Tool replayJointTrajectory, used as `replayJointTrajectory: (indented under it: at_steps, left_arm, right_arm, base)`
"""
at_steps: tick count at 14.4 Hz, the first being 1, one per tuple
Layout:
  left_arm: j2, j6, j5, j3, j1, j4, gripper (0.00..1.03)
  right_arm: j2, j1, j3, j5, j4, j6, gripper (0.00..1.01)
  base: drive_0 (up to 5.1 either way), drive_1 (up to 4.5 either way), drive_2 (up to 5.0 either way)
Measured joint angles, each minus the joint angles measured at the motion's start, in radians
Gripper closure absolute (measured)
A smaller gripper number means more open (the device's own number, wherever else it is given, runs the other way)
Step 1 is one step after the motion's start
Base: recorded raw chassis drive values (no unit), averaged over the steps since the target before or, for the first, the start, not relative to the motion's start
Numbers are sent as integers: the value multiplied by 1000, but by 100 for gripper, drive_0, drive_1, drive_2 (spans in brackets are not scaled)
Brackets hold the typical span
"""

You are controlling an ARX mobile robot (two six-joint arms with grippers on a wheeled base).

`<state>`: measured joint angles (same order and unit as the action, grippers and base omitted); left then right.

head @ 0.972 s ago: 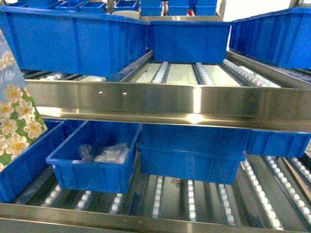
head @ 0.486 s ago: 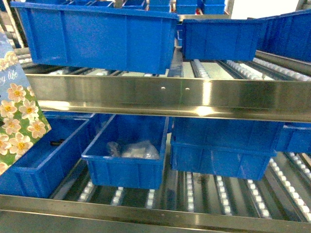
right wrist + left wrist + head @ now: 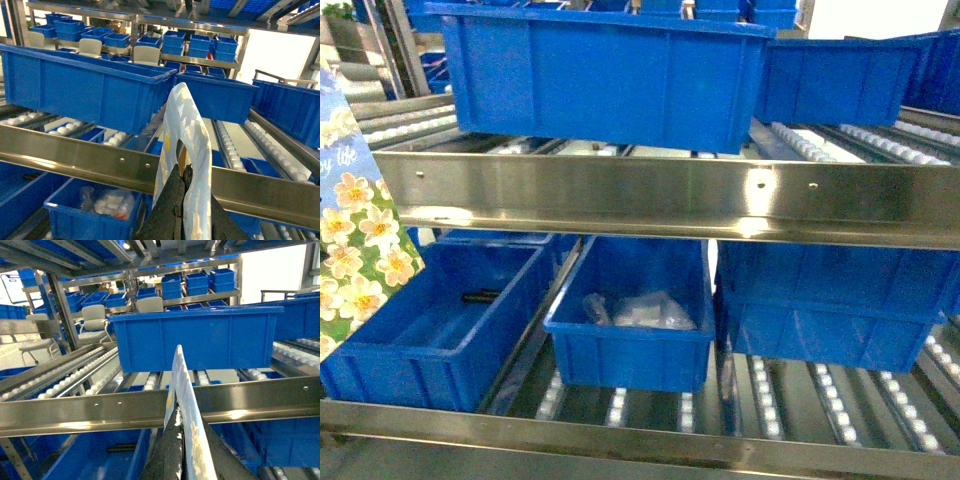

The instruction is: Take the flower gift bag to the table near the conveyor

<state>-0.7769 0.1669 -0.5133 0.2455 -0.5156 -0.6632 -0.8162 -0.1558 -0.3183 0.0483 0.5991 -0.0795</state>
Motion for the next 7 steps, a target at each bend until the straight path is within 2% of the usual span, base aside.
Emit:
replayJointTrajectory:
  at_steps: [7]
  left_arm:
    - [0, 0, -1, 0, 2, 0, 101]
  right_arm:
    - [0, 0, 0, 0, 1, 0, 99]
  base:
    - [-493, 252, 252]
